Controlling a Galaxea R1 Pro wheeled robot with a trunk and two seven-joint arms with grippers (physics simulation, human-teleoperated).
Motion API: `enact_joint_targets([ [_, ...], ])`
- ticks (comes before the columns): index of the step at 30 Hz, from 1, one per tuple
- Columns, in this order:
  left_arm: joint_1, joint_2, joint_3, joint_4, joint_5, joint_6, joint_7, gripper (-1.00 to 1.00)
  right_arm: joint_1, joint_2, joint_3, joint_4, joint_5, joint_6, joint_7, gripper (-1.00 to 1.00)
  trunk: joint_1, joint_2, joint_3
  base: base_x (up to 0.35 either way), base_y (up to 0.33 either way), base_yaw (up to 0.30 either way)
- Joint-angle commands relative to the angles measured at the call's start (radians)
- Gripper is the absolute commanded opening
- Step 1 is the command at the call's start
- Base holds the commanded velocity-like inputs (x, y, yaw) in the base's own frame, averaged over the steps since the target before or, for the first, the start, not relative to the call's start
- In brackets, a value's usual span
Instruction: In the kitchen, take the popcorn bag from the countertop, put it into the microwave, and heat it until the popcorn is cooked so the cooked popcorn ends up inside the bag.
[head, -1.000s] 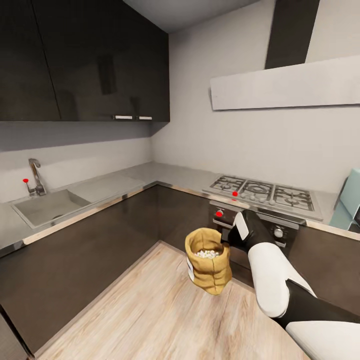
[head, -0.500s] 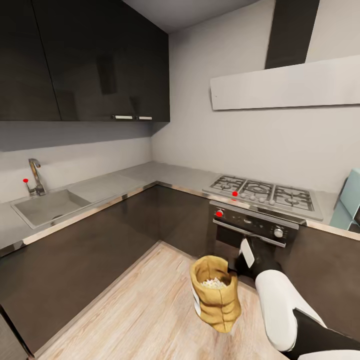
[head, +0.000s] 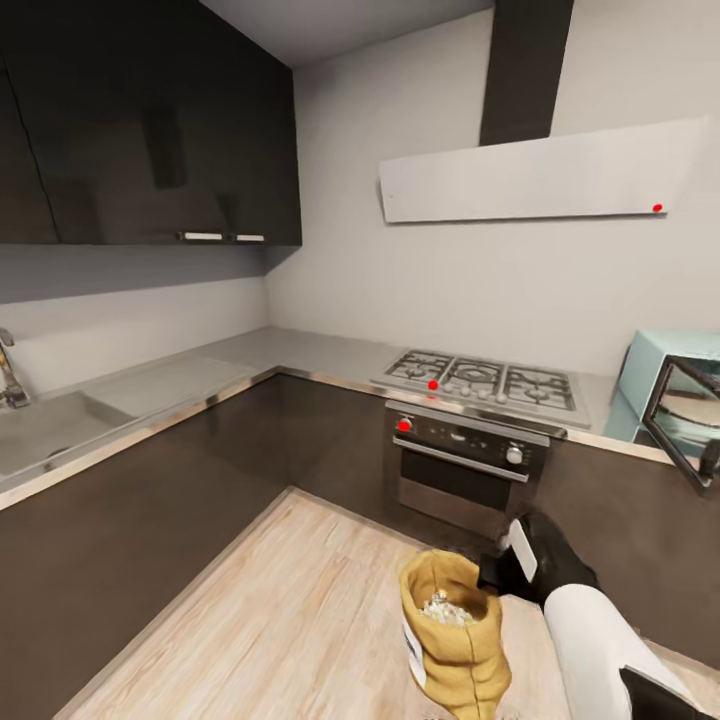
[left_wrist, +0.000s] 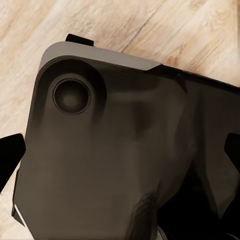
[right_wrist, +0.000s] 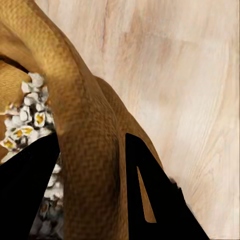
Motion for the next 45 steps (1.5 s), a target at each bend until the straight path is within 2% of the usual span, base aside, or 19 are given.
enact_joint_targets([
  [1, 0.000, 0.000, 0.005, -0.001, 0.005, 0.001, -0.004, 1.00, 0.025, -0.015, 0.033, -0.001, 0.003, 0.003, 0.055, -1.00, 0.000, -0.001, 0.000, 0.000, 0.000, -0.276],
  [2, 0.000, 0.000, 0.005, -0.001, 0.005, 0.001, -0.004, 1.00, 0.051, -0.042, 0.086, -0.001, 0.005, 0.003, 0.137, -1.00, 0.000, -0.001, 0.000, 0.000, 0.000, -0.270],
  [3, 0.000, 0.000, 0.005, -0.001, 0.005, 0.001, -0.004, 1.00, 0.061, -0.065, 0.114, 0.000, 0.006, 0.003, 0.193, -1.00, 0.000, -0.001, 0.001, 0.000, 0.000, -0.262],
  [5, 0.000, 0.000, 0.005, -0.001, 0.005, 0.001, -0.004, 1.00, 0.070, -0.095, 0.136, 0.002, 0.009, 0.003, 0.246, -1.00, 0.000, -0.001, 0.002, 0.000, 0.000, -0.253],
  [8, 0.000, 0.000, 0.005, -0.001, 0.005, 0.001, -0.004, 1.00, 0.072, -0.111, 0.143, 0.005, 0.008, -0.013, 0.263, -1.00, 0.000, -0.001, 0.003, 0.000, 0.000, -0.247],
  [14, 0.000, 0.000, 0.005, -0.001, 0.005, 0.001, -0.004, 1.00, 0.073, -0.124, 0.143, 0.024, 0.011, -0.021, 0.265, -1.00, 0.000, -0.001, 0.006, 0.000, 0.000, -0.246],
  [16, 0.000, 0.000, 0.005, -0.001, 0.005, 0.001, -0.004, 1.00, 0.073, -0.130, 0.143, 0.059, 0.012, -0.064, 0.268, -1.00, 0.000, -0.001, 0.006, 0.000, 0.000, -0.246],
  [18, 0.000, 0.000, 0.005, -0.001, 0.005, 0.001, -0.004, 1.00, 0.073, -0.149, 0.142, 0.102, 0.010, -0.117, 0.271, -1.00, 0.000, -0.001, 0.007, 0.000, 0.000, -0.248],
  [23, 0.000, 0.000, 0.005, -0.001, 0.005, 0.001, -0.004, 1.00, 0.073, -0.181, 0.142, 0.140, 0.006, -0.178, 0.273, -1.00, 0.000, -0.001, 0.009, 0.000, 0.000, -0.251],
  [45, 0.000, -0.001, 0.004, -0.001, 0.004, 0.000, -0.004, 1.00, 0.073, -0.187, 0.141, 0.126, 0.011, -0.183, 0.294, -1.00, 0.000, -0.001, 0.019, 0.000, 0.000, -0.252],
])
